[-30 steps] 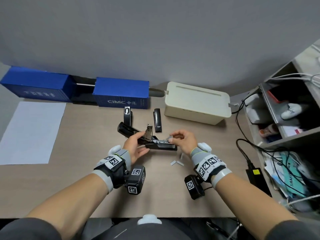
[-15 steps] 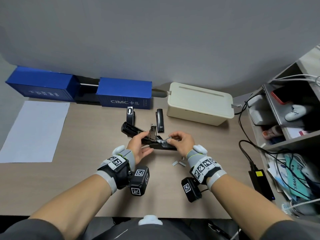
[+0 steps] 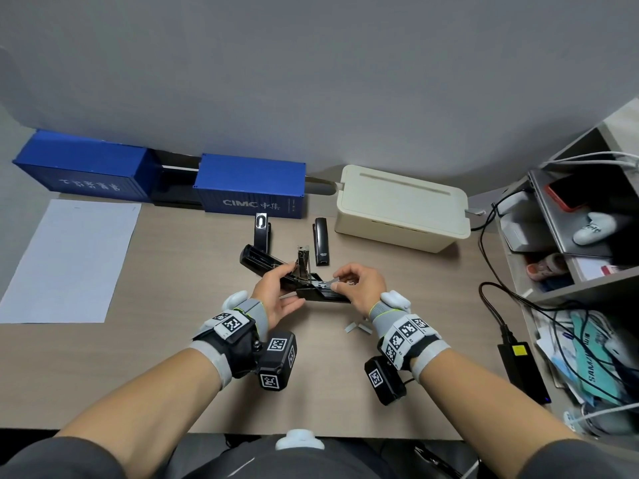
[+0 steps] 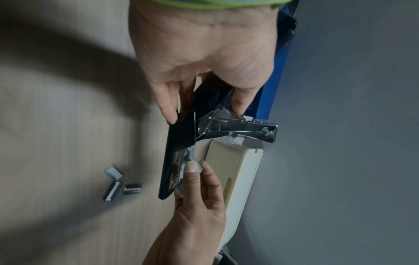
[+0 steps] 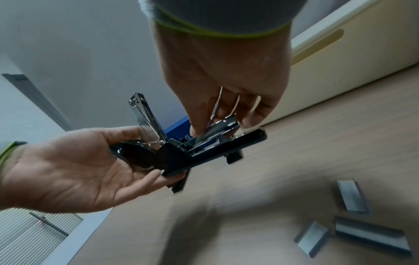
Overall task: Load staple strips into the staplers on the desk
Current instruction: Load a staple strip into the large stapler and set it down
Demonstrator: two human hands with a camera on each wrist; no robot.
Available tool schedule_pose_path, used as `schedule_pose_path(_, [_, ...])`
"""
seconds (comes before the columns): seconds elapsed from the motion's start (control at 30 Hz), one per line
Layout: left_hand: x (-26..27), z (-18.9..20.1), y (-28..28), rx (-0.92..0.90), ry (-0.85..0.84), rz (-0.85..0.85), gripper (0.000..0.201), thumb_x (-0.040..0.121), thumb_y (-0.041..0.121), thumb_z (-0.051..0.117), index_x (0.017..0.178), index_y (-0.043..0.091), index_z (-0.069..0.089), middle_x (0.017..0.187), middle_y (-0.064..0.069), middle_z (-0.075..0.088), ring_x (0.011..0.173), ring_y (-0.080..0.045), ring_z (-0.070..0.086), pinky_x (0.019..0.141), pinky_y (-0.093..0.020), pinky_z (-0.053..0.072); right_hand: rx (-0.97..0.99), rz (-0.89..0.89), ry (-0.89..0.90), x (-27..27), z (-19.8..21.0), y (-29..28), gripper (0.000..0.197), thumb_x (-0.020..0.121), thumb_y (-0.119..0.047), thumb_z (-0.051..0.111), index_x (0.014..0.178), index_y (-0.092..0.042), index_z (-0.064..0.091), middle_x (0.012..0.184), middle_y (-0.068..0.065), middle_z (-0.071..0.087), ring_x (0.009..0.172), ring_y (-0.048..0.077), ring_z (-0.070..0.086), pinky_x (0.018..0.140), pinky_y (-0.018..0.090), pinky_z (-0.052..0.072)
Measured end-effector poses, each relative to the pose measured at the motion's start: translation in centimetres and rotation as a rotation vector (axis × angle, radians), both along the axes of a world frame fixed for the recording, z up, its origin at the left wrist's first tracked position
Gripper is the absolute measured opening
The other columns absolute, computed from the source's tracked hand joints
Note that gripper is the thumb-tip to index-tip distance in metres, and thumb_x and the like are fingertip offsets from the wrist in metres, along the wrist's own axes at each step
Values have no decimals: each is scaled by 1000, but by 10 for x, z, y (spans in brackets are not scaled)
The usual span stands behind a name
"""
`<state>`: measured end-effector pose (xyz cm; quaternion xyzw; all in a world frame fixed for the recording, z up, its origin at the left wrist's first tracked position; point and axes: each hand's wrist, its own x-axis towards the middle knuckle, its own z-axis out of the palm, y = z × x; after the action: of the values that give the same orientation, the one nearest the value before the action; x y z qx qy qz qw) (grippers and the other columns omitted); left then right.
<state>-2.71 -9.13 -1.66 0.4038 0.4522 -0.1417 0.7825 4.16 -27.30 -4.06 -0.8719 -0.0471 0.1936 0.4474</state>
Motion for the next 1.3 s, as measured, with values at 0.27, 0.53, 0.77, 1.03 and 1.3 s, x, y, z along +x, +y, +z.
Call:
schedule_pose_path(0.27, [1, -1, -1, -10, 9, -4, 47, 84, 36, 67, 125, 15, 60, 119, -14, 68, 100, -32, 68, 80, -38, 55, -124, 101, -11, 0, -4, -2, 19, 76, -27, 76, 95, -28, 76, 96, -1, 72, 90, 14, 63, 87, 25, 47])
schedule_pose_path(0.53, [-2, -12, 3, -24, 20, 23, 38, 86, 35, 65, 119, 16, 60, 122, -14, 66, 102, -29, 67, 91, -39, 52, -131, -98, 60, 3, -6, -54, 12, 81, -18, 70, 77, -29, 70, 79, -6, 68, 74, 10, 59, 75, 21, 44])
schedule_pose_path(0.77, [-6, -22, -3, -38, 32, -1, 42, 89, 33, 62, 126, 14, 59, 119, -14, 67, 100, -27, 67, 90, -38, 51, -471, -131, 284, -31, -44, -96, 12, 66, -23, 74, 67, -29, 64, 76, -9, 66, 73, 14, 63, 69, 20, 45])
schedule_pose_path(1.03, [-18, -28, -4, -32, 64, -42, 36, 89, 35, 62, 120, 19, 60, 122, -13, 67, 100, -26, 68, 92, -37, 51, -580, -118, 274, -44, -59, -74, 23, 60, -37, 81, 70, -31, 61, 95, -4, 51, 81, 20, 59, 74, 26, 48])
schedule_pose_path(1.3, [-21, -24, 1, 14, 67, -57, 48, 88, 36, 63, 130, 14, 58, 123, -12, 67, 100, -26, 67, 79, -34, 53, -526, -117, 268, -38, -50, -75, 23, 63, -44, 74, 67, -22, 68, 71, -8, 69, 69, 15, 66, 67, 26, 54])
